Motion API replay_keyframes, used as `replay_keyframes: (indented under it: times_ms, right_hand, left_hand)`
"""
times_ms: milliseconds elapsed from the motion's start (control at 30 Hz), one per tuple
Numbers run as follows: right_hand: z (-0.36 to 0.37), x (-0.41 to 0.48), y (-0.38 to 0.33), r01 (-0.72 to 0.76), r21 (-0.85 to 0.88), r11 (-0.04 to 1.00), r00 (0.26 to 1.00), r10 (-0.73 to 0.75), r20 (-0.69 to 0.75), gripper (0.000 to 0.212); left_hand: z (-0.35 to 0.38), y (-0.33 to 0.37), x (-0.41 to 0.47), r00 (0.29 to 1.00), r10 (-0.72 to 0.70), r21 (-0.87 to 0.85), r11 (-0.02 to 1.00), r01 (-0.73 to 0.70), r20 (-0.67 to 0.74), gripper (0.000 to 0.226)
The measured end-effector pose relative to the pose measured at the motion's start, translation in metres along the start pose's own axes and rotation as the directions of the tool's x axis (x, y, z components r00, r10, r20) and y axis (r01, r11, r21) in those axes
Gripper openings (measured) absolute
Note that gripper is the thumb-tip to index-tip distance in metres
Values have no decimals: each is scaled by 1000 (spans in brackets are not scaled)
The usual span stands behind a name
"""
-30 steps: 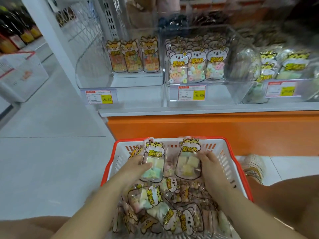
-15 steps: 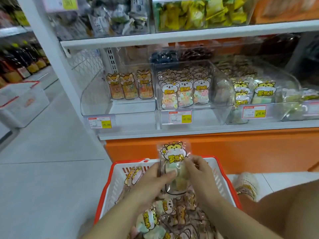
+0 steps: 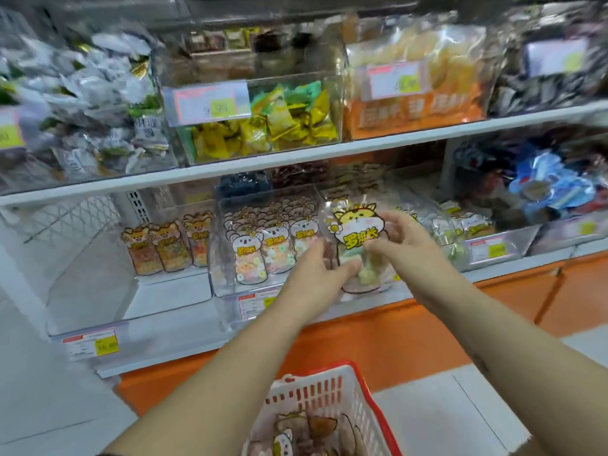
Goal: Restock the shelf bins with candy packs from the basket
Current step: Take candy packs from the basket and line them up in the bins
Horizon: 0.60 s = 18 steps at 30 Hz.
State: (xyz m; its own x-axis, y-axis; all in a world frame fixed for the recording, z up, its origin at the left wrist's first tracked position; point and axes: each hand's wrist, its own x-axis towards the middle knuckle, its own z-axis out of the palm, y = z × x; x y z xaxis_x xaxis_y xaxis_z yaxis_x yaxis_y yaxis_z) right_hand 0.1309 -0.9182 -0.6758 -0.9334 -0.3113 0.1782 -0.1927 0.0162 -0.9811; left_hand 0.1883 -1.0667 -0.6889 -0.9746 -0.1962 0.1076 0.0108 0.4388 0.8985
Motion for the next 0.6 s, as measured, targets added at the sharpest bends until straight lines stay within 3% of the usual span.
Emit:
replay_keyframes:
  times_ms: [100,200,367,467,600]
  right_hand:
    - [-32,32,-12,146,-206,968,982,-167,-90,37]
    - [-62,58,-6,164,-352,922,964,-225,-139,35]
    - [-101,96,21,94,-523,847,967,-202,-154,31]
    - [-112,111,46,37,-612,790,975,-164,-153,30]
    - [-123,119,74,-55,-808,586,982,-116,-151,37]
  left_hand:
    - [19,29,44,998,56,126,991,-53,-23,23]
    - [45,42,85,998,61,187,981,-56,-19,27]
    - [90,31,130,999,37,187,982,-40,21,24]
    - [108,14,148,1000,-2,270,963,-6,29,34]
    - [124,-5,160,975,-184,354,926,129,125,38]
